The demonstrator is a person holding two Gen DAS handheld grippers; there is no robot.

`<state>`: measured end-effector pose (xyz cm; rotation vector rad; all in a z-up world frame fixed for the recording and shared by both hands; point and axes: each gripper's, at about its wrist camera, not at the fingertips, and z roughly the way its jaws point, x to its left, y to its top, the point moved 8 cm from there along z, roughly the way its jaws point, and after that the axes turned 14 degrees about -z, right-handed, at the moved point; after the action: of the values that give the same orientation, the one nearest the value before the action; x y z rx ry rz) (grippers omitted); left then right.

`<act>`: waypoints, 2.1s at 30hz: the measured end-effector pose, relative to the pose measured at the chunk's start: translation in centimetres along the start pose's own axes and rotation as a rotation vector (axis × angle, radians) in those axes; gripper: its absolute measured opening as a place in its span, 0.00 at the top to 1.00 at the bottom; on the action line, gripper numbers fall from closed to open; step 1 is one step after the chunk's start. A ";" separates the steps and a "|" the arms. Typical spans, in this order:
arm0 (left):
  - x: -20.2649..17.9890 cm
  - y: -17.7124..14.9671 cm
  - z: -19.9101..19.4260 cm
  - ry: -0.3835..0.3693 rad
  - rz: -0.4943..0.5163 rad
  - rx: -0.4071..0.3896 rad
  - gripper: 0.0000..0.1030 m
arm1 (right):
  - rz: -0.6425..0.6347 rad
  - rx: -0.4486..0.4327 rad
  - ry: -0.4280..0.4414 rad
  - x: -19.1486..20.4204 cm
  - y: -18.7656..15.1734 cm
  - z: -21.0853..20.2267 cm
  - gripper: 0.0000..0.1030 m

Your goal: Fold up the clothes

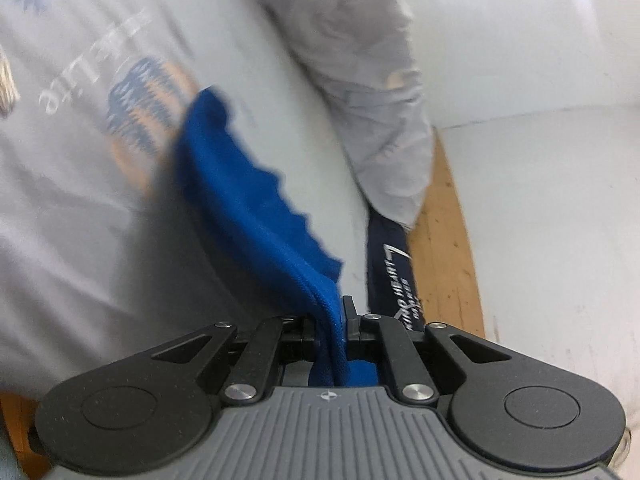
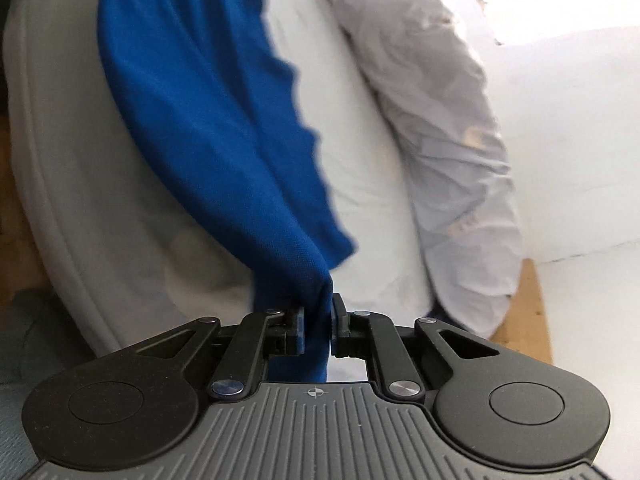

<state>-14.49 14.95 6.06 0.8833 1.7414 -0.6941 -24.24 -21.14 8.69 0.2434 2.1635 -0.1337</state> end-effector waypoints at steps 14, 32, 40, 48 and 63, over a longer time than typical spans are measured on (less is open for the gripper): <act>-11.0 -3.0 -6.3 -0.169 0.004 -0.112 0.89 | 0.132 -0.085 -0.265 -10.6 0.4 -12.0 0.87; 1.9 18.9 10.8 0.241 -0.158 -0.226 0.89 | 0.141 -0.006 0.105 -13.7 7.0 24.3 0.89; 6.0 23.0 12.3 0.079 -0.278 -0.227 0.64 | 0.483 -0.008 0.256 -13.9 6.6 32.8 0.61; 7.0 23.0 7.8 -0.010 -0.200 -0.384 0.24 | 0.916 0.048 0.181 -14.7 1.6 32.3 0.36; 7.0 18.8 3.9 0.169 0.063 -0.398 0.22 | 0.832 -0.491 0.338 4.3 23.0 4.4 0.12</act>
<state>1.59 24.20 -2.62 0.7301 1.9056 -0.2207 -17.90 0.99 2.55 0.8915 2.1581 0.9513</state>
